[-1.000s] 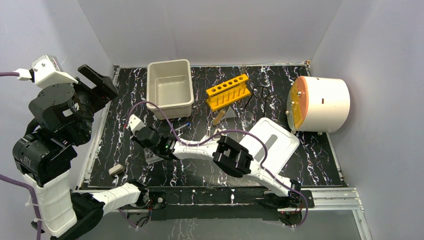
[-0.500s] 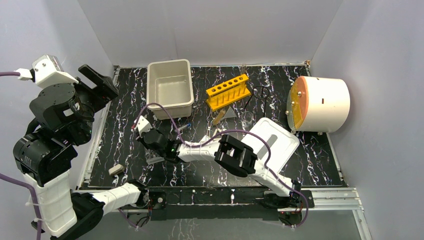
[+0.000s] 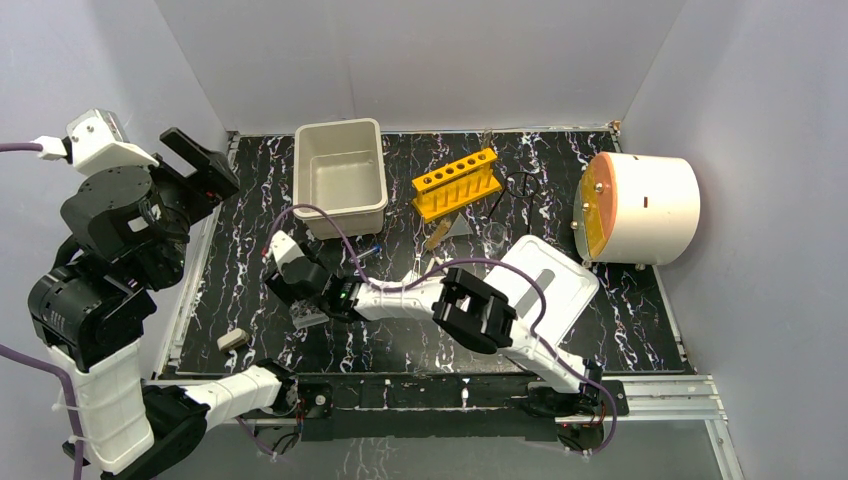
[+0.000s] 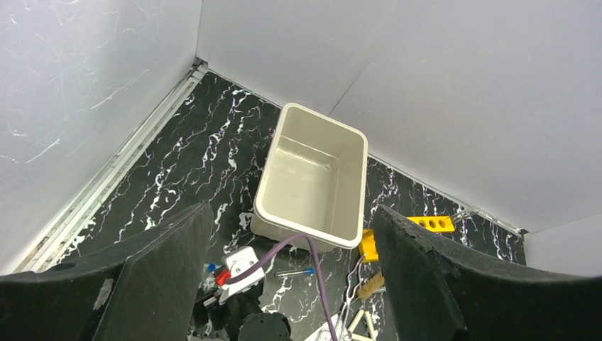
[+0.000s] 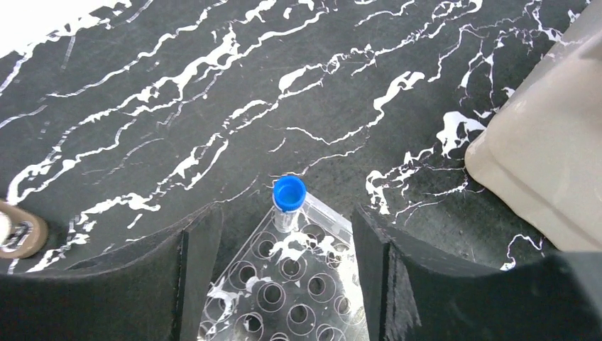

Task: Organize the chemistry lab equipment

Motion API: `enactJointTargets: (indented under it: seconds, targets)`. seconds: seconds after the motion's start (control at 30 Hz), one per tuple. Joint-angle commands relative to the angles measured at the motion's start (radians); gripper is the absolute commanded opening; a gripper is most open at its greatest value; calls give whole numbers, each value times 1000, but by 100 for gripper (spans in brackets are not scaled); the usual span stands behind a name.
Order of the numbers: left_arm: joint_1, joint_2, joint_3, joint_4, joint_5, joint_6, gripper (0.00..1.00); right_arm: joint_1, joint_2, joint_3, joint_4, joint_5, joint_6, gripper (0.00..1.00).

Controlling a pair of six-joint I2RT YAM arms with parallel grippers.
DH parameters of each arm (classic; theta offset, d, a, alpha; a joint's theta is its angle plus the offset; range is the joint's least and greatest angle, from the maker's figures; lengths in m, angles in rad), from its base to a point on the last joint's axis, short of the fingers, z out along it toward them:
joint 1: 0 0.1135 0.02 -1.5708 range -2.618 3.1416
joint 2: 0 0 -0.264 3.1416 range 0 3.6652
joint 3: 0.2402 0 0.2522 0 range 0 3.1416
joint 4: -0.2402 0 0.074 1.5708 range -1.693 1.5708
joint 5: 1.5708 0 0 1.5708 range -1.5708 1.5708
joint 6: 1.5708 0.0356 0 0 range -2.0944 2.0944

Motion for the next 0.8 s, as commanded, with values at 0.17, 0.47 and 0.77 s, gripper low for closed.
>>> enactJointTargets:
  seconds: [0.17, 0.47, 0.77]
  targets:
    - [1, -11, -21, 40, 51, 4, 89, -25, -248, 0, -165, -153, 189, 81]
    - [1, -59, -186, 49, 188, 5, 91, -103, -620, -415, -212, -168, 481, 78]
    - [1, -94, -763, 276, 632, 215, 87, -266, -993, -803, -346, -75, 682, 64]
